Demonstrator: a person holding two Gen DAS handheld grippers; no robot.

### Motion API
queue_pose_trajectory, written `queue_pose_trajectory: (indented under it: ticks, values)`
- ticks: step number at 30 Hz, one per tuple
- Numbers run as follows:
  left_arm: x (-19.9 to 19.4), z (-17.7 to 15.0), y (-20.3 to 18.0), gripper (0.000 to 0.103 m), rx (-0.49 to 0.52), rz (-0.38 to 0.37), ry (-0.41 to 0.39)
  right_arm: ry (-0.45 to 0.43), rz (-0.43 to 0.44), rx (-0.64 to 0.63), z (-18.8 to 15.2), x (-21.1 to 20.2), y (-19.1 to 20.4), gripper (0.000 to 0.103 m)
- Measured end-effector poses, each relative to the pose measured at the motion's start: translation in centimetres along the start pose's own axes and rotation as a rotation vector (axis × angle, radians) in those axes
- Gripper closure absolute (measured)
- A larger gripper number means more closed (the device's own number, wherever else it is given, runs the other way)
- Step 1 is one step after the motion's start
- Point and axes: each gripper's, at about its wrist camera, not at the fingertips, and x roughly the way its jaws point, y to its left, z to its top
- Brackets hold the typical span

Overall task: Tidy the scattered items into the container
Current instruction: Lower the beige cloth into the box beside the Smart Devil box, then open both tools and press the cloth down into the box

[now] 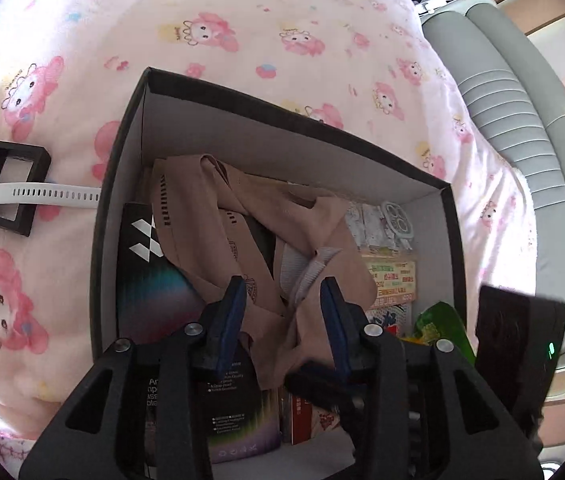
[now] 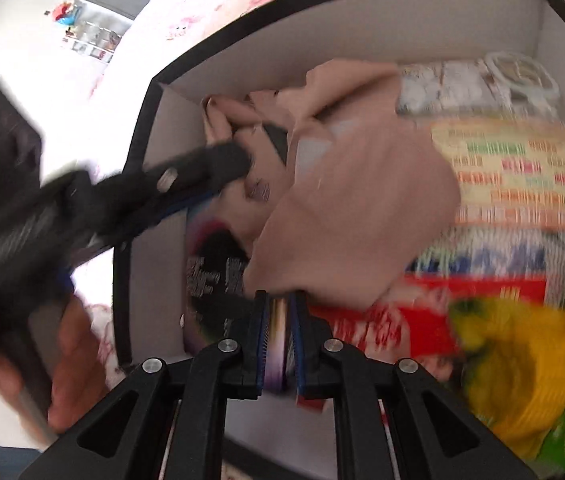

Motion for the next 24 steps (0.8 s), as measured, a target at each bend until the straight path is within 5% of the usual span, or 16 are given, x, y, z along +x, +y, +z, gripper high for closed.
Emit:
queue_pose_trajectory:
  ticks: [6, 10, 16, 21, 24]
  values:
    - [-0.2, 0.3, -0.2, 0.064, 0.012, -0.017, -0.009, -0.082, -0.078, 0.039, 2.9, -0.9, -1.1, 0.094]
    - [0.8, 0.1, -1.0, 0.064, 0.055, -0.096, 0.076, -0.234, -0.079, 0.072, 2.3, -5.5, -1.9, 0.094]
    - [1.9, -1.0, -4.2, 0.058, 0.179, -0.223, 0.195, -0.253, -0.061, 0.053, -0.1, -9.2, -2.9, 0.094]
    - [3.1, -1.6, -3.9, 0.057, 0.186, -0.097, 0.223, -0.242, -0.091, 0.051, -1.2, -9.1, -2.2, 0.094]
    - [3.1, -1.3, -3.4, 0.057, 0.19, 0.047, 0.169, -0.235, -0.073, 0.056, -1.6, -9.1, -2.3, 0.094]
